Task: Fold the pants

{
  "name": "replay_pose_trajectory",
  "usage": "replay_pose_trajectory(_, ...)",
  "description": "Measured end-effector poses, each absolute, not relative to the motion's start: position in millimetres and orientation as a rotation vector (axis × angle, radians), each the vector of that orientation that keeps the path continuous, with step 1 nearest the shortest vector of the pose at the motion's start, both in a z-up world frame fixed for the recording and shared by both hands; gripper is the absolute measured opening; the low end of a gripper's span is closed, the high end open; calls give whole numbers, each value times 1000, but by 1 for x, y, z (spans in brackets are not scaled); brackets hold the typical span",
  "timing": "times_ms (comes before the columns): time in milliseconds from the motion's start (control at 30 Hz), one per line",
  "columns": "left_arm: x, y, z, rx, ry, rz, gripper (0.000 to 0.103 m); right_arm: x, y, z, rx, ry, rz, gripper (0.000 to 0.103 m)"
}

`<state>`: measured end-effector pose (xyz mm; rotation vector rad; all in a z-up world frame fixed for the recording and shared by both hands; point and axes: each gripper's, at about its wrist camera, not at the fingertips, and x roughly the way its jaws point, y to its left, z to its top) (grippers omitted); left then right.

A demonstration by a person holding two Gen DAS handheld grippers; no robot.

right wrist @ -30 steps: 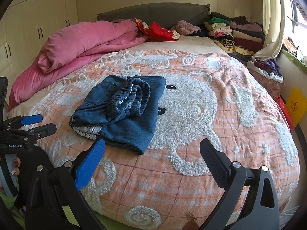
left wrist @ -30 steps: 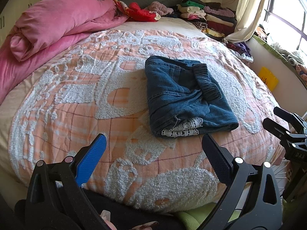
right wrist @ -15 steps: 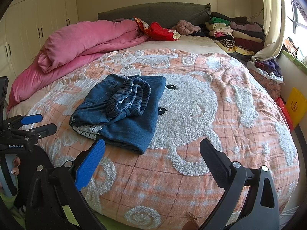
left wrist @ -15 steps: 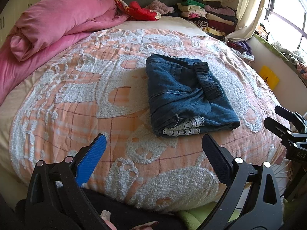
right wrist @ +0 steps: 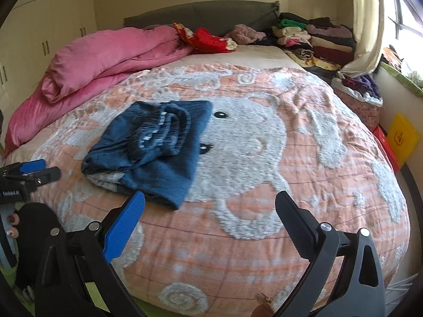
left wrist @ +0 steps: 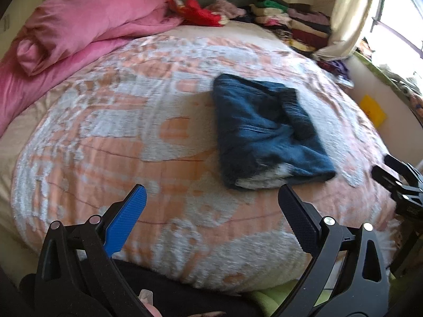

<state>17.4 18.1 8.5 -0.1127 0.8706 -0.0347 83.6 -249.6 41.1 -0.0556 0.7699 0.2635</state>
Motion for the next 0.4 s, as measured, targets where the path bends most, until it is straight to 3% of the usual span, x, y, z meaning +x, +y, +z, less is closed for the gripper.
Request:
replay_pose_trajectory(200, 47, 88, 8, -183, 863, 150, 93, 117, -301, 31, -4, 783, 146, 98)
replay_pose_trajectory(400, 127, 186, -13, -149, 928, 442, 93, 199, -396, 17, 33, 817, -72, 98)
